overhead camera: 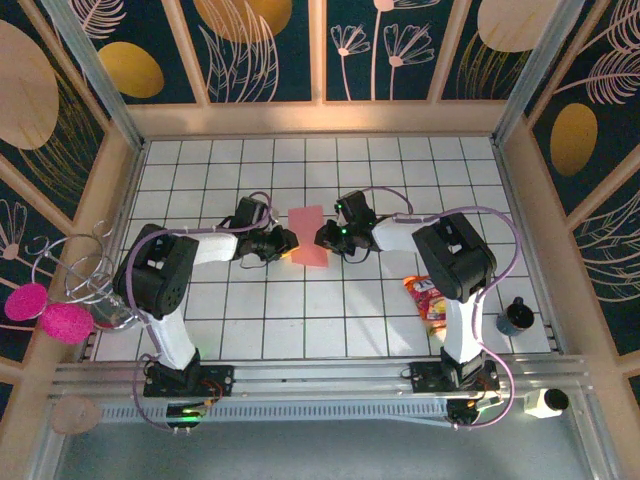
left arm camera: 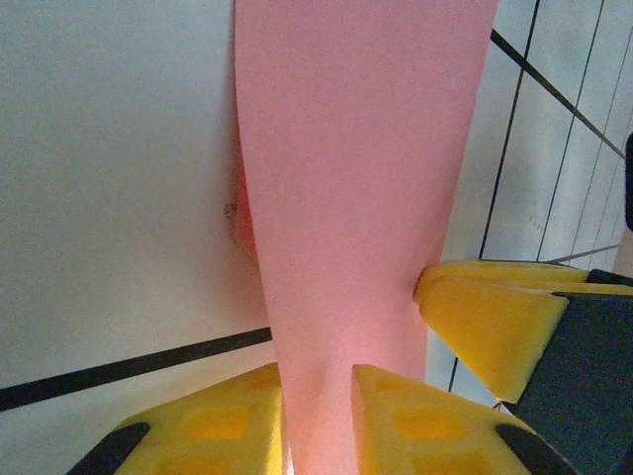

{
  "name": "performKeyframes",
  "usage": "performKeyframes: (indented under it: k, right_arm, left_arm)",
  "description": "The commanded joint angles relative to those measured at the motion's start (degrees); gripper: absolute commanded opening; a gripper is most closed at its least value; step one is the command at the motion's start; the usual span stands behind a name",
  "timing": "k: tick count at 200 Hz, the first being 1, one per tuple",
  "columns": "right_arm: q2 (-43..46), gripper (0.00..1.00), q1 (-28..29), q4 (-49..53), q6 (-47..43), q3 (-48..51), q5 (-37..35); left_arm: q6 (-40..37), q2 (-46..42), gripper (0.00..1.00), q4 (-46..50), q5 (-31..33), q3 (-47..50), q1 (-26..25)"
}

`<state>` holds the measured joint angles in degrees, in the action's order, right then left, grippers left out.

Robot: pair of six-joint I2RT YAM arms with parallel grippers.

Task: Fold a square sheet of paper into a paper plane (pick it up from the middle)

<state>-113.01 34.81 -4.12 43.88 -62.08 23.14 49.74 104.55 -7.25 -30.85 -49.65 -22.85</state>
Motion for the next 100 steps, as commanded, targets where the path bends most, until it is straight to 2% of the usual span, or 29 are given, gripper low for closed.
performKeyframes:
  k: [1,50,83,100]
  right_arm:
    - [-1.22,0.23,-0.36,4.39,0.34,2.06,-1.95]
    - [0.26,0.25,-0.37,2.77,-0.93,2.39,-2.02]
    - [5.67,0.33,0.46,4.01,-9.95,0.33,-7.09]
    - [9.33,0.36,1.32,3.74,-15.63,0.12,-10.0]
  left_arm:
    - [-0.52,0.88,0.2,0.41,0.07,-0.98,0.26]
    - [0.04,1.0,0.09,0.39,0.01,-0.9,0.43]
    - [2.3,-0.34,0.0,-1.28,-0.23,0.4,0.43]
    - [4.25,-1.31,0.0,-2.34,-0.85,1.16,0.43]
